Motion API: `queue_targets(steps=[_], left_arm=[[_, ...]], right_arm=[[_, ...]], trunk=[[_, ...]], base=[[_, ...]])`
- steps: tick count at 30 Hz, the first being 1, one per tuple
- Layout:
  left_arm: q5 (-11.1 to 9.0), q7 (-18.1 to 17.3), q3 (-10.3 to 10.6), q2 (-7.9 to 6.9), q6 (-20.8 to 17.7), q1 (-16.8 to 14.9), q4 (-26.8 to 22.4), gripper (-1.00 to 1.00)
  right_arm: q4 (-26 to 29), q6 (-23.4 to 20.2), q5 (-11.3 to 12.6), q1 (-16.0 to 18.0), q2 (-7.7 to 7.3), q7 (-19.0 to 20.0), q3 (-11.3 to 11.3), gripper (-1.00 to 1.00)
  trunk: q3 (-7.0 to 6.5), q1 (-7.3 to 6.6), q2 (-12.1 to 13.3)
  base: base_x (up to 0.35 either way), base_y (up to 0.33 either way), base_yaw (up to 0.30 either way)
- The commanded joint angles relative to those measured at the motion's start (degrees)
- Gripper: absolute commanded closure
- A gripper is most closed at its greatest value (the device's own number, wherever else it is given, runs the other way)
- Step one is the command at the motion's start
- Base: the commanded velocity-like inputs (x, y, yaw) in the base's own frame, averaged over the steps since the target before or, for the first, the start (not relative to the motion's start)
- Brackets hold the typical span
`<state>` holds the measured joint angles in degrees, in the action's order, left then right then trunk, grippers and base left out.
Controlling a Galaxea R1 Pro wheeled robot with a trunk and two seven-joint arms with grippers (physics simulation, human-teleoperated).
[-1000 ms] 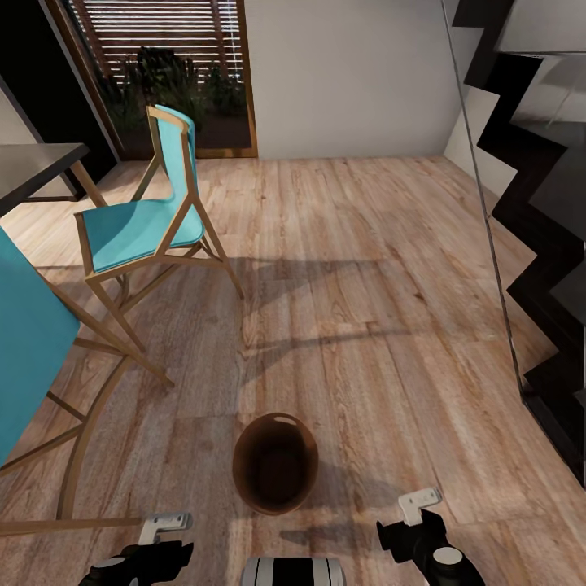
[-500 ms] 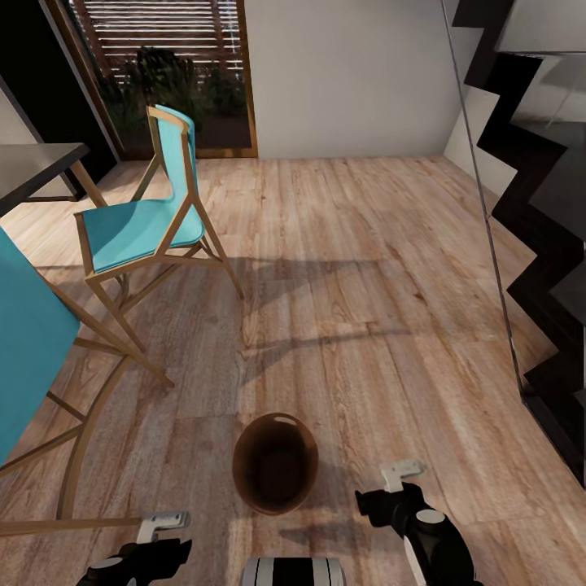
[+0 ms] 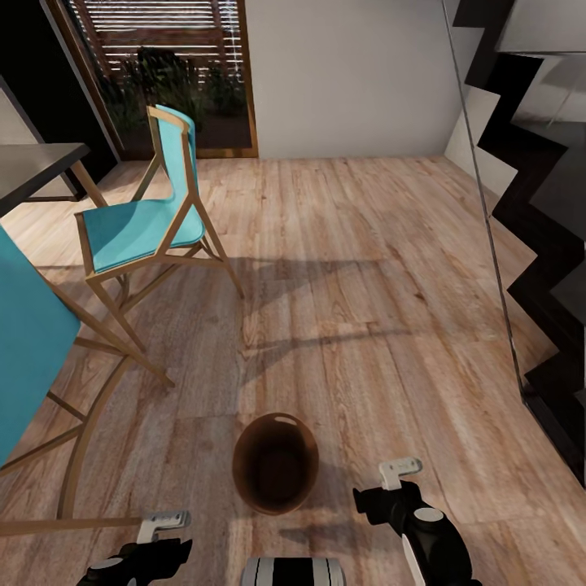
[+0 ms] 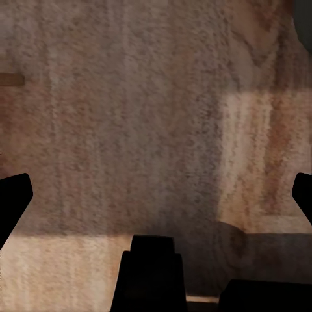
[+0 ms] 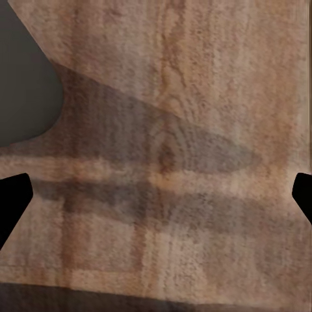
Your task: Put the three can of soda from the living room inside the tash can in the kitchen.
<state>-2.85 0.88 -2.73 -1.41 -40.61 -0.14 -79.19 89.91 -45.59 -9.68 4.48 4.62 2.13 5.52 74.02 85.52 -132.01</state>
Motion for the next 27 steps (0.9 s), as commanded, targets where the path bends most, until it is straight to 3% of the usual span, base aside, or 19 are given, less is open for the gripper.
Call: queue_targets(steps=[1,7,16,27], left_arm=[[0.03,0.0,0.0,0.0,0.0,-0.01,0.0,-1.0],[0.04,0.0,0.01,0.0,0.0,-0.02,0.0,-1.0],[0.04,-0.04,0.17,0.0,0.0,-0.01,-0.01,-1.0],[0.03,-0.01,0.63,0.07,0.0,-0.01,0.0,-1.0]], right_arm=[[0.0,0.05,0.01,0.0,-0.01,0.01,-0.02,-1.0],[0.0,0.29,0.01,0.0,-0.04,0.01,-0.07,-1.0],[0.0,0.2,0.0,0.0,-0.08,-0.29,-0.07,-1.0],[0.0,0.34,0.01,0.0,-0.49,-0.25,-0.16,-1.0]], trunk=[[0.0,0.0,0.0],[0.0,0.0,0.0],[0.0,0.0,0.0],[0.01,0.0,0.0]], base=[[0.0,0.0,0.092],[0.0,0.0,0.197],[0.0,0.0,0.03],[0.0,0.0,0.221]])
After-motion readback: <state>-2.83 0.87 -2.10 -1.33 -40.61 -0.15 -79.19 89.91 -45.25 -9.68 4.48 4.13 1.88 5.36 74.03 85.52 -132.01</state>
